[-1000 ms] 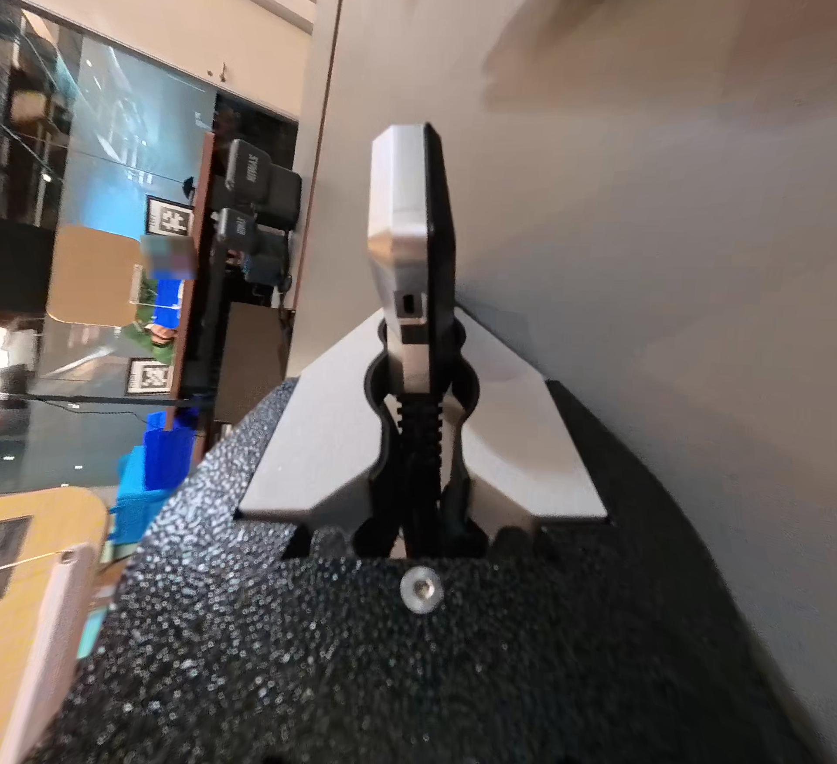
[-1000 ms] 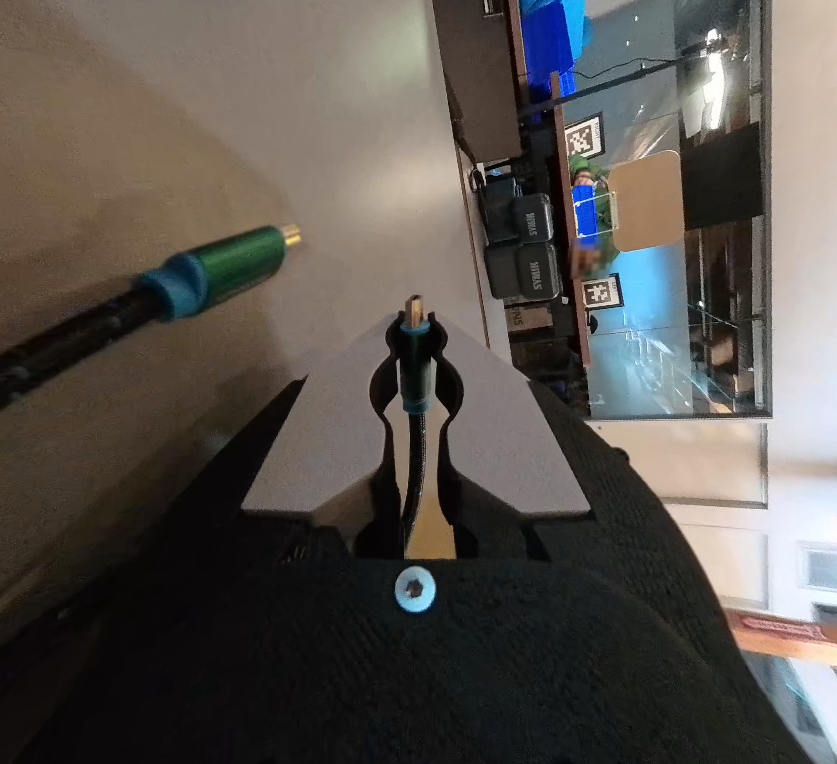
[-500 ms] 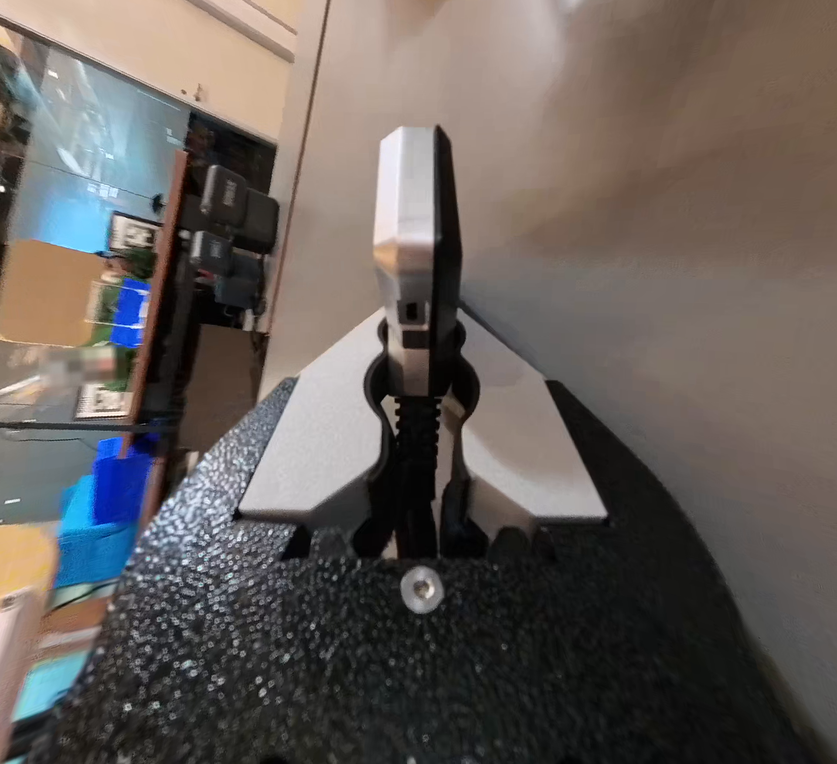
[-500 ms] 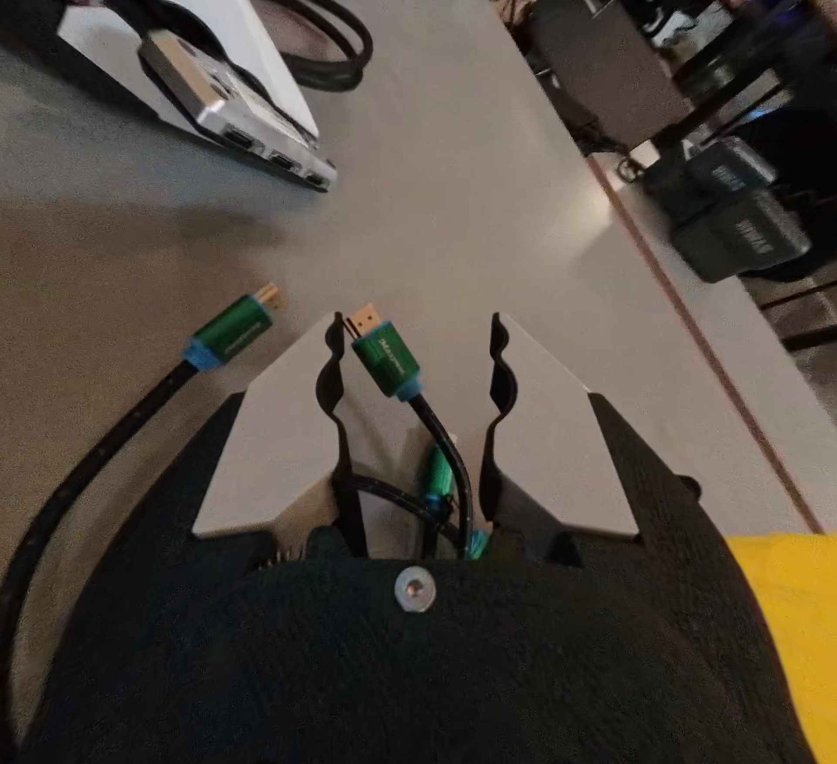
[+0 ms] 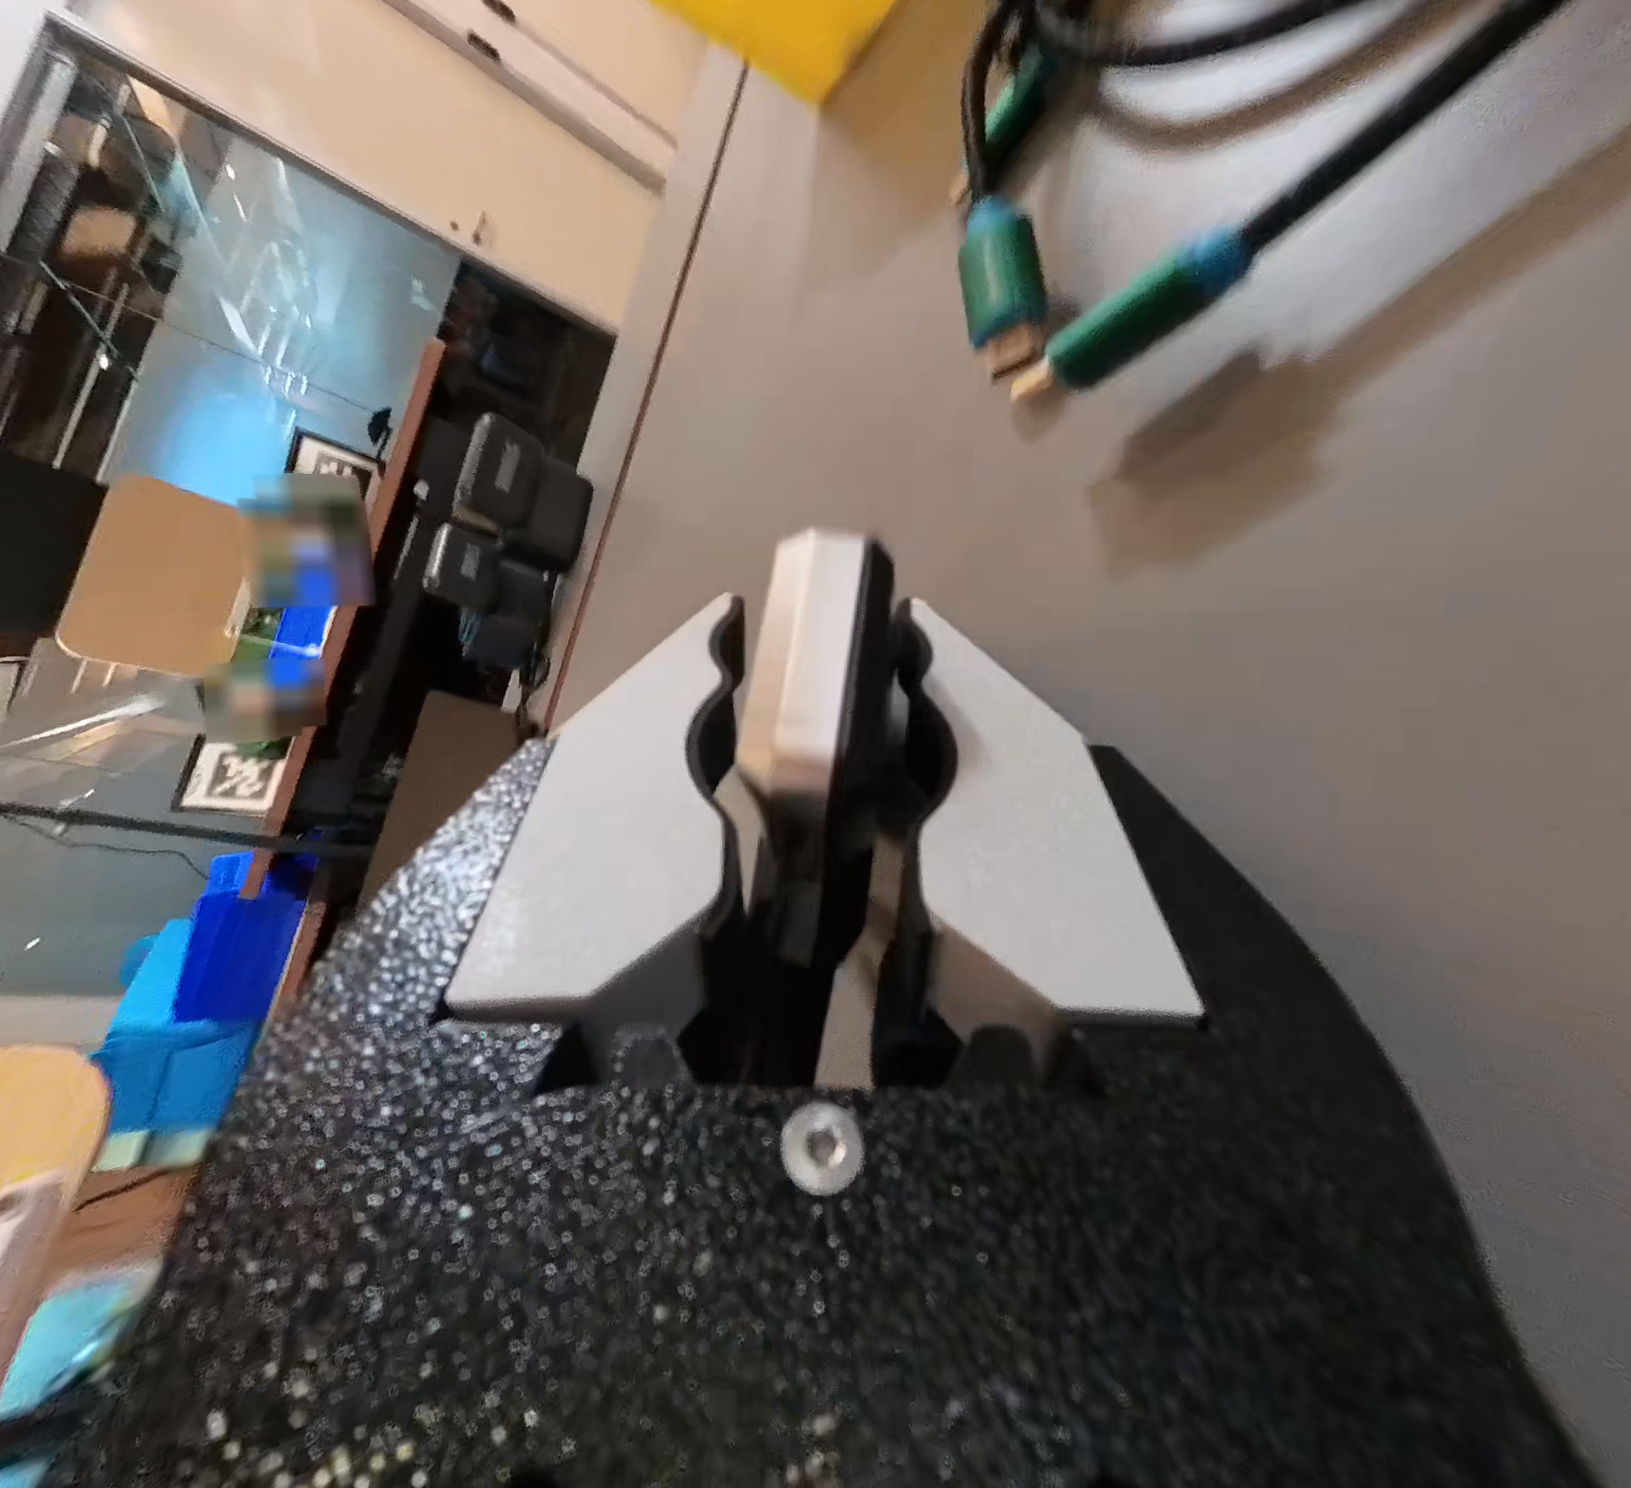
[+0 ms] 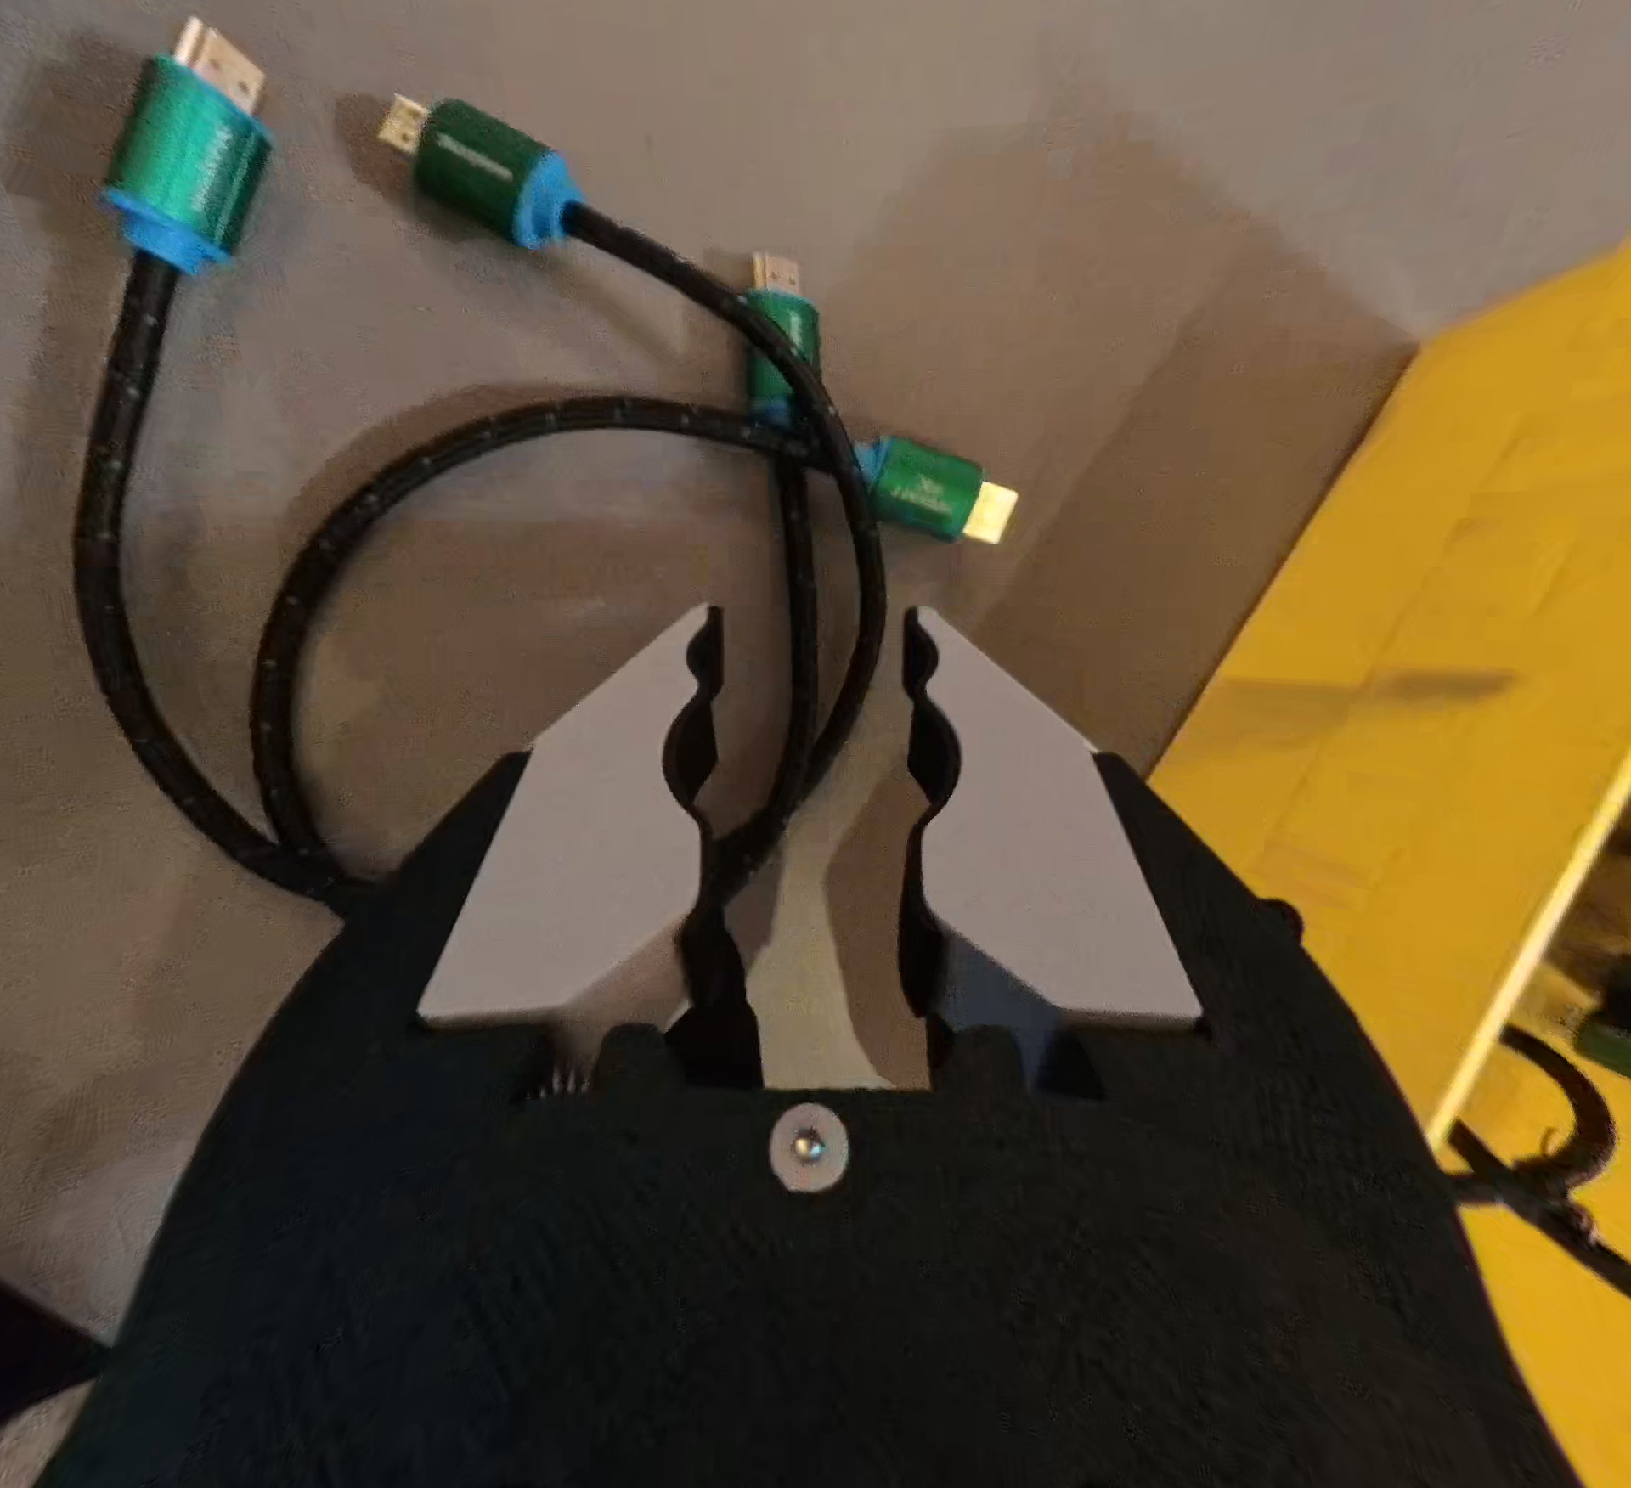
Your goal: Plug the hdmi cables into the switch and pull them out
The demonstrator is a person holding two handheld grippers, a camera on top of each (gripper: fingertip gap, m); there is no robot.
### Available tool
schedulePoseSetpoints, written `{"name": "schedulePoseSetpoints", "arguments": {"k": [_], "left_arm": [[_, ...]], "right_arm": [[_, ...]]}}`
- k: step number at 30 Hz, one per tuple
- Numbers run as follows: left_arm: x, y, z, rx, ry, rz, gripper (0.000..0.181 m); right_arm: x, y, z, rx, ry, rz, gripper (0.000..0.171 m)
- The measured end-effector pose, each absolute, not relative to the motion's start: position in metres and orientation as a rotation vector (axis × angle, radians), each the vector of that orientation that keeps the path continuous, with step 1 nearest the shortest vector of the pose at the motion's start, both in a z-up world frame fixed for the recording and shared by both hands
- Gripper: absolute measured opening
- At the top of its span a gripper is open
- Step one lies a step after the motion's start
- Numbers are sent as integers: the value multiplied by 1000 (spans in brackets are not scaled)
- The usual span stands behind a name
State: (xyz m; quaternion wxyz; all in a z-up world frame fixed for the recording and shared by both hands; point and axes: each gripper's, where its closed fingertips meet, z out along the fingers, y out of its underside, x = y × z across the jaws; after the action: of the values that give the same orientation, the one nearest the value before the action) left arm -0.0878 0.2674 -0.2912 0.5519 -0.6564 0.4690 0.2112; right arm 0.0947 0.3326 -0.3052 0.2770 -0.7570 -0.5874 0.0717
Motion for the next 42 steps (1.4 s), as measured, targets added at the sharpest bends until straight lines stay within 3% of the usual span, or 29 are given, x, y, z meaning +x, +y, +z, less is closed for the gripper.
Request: {"name": "schedulePoseSetpoints", "arguments": {"k": [2,16,21,23,25,28,36,42], "left_arm": [[-70,267,-290,-1515,1106,418,31],[-60,256,-284,-1449,1133,351,25],[-59,255,-285,-1444,1147,354,25],[-59,255,-286,-1445,1149,354,25],[-60,255,-286,-1446,1148,355,24],[-64,254,-287,-1452,1147,359,24],[-67,250,-287,-1450,1151,348,22],[-67,251,-288,-1447,1166,366,21]], "right_arm": [[105,341,-308,-2082,-1488,175,30],[85,355,-301,-2146,-1269,459,24],[85,361,-315,-2173,-1302,375,24],[83,363,-321,-2187,-1296,372,22],[79,360,-323,-2195,-1308,421,8],[76,357,-317,-2136,-1359,416,7],[77,337,-195,-1777,-1194,575,4],[127,332,-86,-1387,-908,406,4]]}}
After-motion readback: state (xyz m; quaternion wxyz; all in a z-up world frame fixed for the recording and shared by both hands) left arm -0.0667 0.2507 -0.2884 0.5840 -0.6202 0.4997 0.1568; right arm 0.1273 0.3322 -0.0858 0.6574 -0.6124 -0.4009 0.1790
